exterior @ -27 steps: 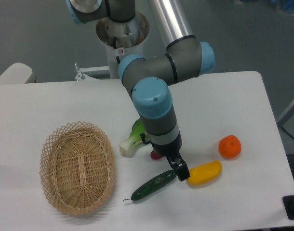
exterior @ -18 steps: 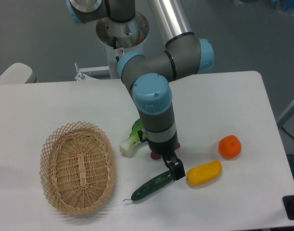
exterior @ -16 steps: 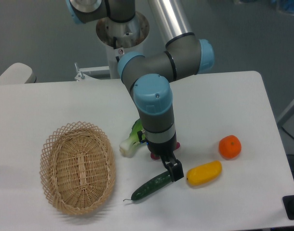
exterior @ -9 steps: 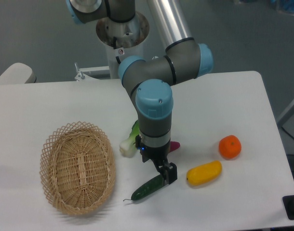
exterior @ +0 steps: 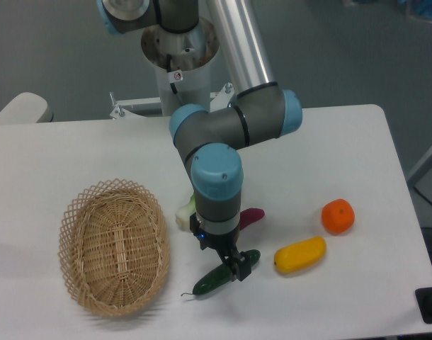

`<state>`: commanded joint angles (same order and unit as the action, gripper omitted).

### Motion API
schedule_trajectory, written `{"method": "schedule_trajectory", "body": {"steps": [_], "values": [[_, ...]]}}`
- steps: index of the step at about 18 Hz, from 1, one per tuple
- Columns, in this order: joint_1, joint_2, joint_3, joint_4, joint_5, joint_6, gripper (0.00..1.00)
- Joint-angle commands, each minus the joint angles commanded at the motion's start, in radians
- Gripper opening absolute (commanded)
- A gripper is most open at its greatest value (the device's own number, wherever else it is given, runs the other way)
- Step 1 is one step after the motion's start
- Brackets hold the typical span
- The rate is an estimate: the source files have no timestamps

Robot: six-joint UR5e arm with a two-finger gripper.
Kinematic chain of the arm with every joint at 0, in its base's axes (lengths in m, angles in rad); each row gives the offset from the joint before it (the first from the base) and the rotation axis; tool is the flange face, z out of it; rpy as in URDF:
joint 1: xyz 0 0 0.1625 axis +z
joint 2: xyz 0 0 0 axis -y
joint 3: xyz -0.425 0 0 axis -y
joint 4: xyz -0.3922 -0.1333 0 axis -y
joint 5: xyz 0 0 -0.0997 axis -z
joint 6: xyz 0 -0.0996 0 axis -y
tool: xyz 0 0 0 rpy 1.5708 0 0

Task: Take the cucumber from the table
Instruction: 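Close the gripper around the middle of the cucumber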

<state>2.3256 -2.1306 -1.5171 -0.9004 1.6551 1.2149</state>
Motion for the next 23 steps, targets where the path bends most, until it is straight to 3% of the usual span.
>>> {"method": "schedule_trajectory", "body": {"steps": [11,23], "values": [[0.000,-0.094,0.046,0.012,0.008,0.009,1.00],[-0.002,-0.112,0.035,0.006,0.051,0.011,0.99]]}}
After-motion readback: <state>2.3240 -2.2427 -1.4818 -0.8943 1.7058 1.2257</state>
